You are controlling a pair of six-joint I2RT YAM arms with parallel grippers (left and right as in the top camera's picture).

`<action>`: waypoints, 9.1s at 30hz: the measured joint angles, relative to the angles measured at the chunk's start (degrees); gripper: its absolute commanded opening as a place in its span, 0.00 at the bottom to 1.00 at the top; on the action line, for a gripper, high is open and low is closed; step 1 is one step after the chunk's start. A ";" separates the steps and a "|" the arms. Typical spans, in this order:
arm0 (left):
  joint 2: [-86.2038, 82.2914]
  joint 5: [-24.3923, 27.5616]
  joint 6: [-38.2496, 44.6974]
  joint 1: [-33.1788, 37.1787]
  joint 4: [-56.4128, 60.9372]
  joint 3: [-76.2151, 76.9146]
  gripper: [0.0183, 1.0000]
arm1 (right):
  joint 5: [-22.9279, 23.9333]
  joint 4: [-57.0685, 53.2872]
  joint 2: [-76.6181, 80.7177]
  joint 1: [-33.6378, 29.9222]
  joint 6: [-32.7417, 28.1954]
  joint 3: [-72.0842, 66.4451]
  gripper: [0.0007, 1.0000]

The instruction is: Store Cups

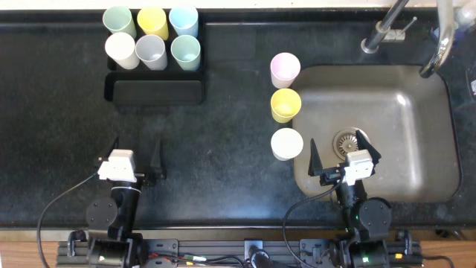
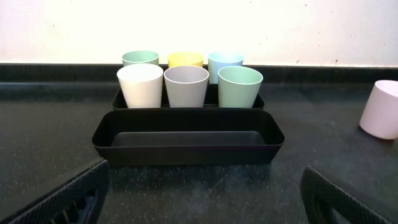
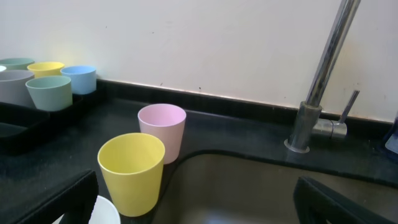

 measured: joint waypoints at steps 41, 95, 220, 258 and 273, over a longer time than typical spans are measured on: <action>-0.02 -0.02 0.00 0.00 -0.20 0.02 1.00 | 0.02 0.02 0.00 0.00 0.00 0.00 1.00; 155.10 -7.58 -32.41 -33.48 -89.09 176.87 1.00 | 0.02 0.00 -0.11 0.00 -0.02 0.00 1.00; 109.92 -6.88 -7.15 14.10 -52.81 93.70 0.75 | 0.02 -0.02 -0.11 0.00 -0.02 0.00 1.00; 127.91 -7.21 -35.28 -40.54 -73.85 128.89 1.00 | 0.02 0.00 -0.11 0.00 -0.02 0.00 1.00; 131.40 -5.99 -35.47 -40.57 -73.70 128.89 0.92 | 0.02 -0.02 -0.11 0.00 0.00 0.00 1.00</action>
